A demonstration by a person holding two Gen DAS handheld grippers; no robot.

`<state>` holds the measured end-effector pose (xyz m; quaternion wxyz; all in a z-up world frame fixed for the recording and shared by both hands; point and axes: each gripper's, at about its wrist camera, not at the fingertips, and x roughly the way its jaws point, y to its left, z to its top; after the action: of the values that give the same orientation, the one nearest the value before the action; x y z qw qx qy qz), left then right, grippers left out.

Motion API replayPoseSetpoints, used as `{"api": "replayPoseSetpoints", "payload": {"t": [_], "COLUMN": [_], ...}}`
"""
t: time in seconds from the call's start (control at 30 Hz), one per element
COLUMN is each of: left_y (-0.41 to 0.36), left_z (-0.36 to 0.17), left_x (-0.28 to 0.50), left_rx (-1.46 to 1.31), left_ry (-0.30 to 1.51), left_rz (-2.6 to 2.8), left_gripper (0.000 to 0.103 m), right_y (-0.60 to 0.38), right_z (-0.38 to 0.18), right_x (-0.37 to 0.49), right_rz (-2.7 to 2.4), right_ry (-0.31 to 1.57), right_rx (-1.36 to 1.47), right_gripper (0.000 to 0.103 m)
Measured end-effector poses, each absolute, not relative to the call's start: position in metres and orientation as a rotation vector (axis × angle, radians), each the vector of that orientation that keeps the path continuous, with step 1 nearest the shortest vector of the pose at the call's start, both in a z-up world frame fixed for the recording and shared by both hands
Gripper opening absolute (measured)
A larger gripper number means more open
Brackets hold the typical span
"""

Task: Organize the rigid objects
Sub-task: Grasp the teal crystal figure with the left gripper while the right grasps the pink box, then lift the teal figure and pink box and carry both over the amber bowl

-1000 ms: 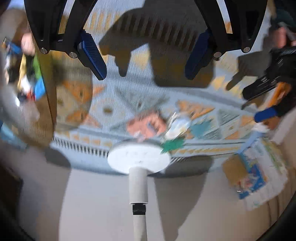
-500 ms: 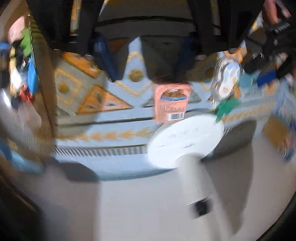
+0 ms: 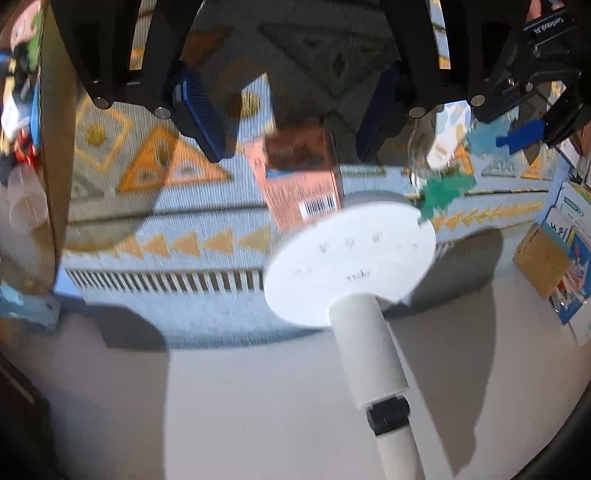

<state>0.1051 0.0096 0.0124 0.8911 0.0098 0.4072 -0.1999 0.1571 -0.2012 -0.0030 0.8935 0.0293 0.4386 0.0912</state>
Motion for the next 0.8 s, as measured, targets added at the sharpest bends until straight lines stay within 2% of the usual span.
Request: {"api": "replayPoseSetpoints", "payload": {"t": [0.07,0.1,0.13,0.17,0.37,0.53,0.8], "left_y": [0.009,0.009,0.008,0.007,0.007,0.015,0.000], "left_z": [0.013,0.012,0.012,0.012,0.014,0.033,0.040], "left_x": [0.104,0.104,0.104,0.104,0.093,0.045,-0.047], "left_rx": [0.018,0.019,0.025,0.036,0.052,-0.010,-0.130], "left_ry": [0.845,0.844,0.845,0.842,0.817,0.773,0.734], "left_rz": [-0.422,-0.422,-0.413,-0.407,-0.374,-0.349,-0.342], "left_gripper": [0.038,0.029,0.023,0.023,0.023,0.023,0.023], "right_y": [-0.196,-0.193,-0.190,-0.187,-0.186,-0.205,-0.227], "right_z": [-0.004,-0.004,-0.003,-0.004,-0.001,0.005,0.024], "right_x": [0.157,0.156,0.155,0.154,0.147,0.113,-0.010], "right_rz": [0.180,0.193,0.191,0.206,0.304,0.384,0.515], "right_ry": [0.896,0.891,0.885,0.882,0.864,0.896,0.879], "right_rx": [0.028,0.010,-0.008,-0.021,-0.001,0.122,0.118], "right_gripper": [0.068,0.056,0.051,0.047,0.045,0.045,0.045]}}
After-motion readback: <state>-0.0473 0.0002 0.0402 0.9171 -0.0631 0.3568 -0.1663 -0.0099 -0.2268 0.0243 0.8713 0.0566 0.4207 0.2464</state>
